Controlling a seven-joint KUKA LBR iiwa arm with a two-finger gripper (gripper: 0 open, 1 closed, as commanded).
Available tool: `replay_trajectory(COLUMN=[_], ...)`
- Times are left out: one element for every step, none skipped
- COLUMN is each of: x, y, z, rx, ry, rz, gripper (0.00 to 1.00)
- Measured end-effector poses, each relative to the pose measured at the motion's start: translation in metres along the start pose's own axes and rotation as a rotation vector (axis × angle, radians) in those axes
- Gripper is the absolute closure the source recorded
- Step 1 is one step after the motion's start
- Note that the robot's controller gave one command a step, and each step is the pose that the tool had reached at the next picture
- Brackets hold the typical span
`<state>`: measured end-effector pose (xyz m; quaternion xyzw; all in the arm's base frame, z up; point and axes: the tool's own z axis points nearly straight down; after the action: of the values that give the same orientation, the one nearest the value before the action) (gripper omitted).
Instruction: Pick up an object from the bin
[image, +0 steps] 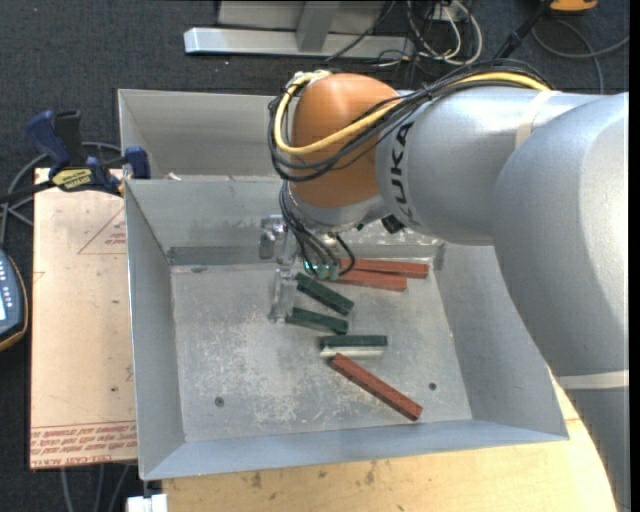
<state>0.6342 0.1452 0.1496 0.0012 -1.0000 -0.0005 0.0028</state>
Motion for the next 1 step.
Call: replay_trajectory(x=[0.0079], y=[-0.0511], z=[0.0794], rx=[0.002], ry=[-0.001], rz=[-0.196], gripper=[0.0])
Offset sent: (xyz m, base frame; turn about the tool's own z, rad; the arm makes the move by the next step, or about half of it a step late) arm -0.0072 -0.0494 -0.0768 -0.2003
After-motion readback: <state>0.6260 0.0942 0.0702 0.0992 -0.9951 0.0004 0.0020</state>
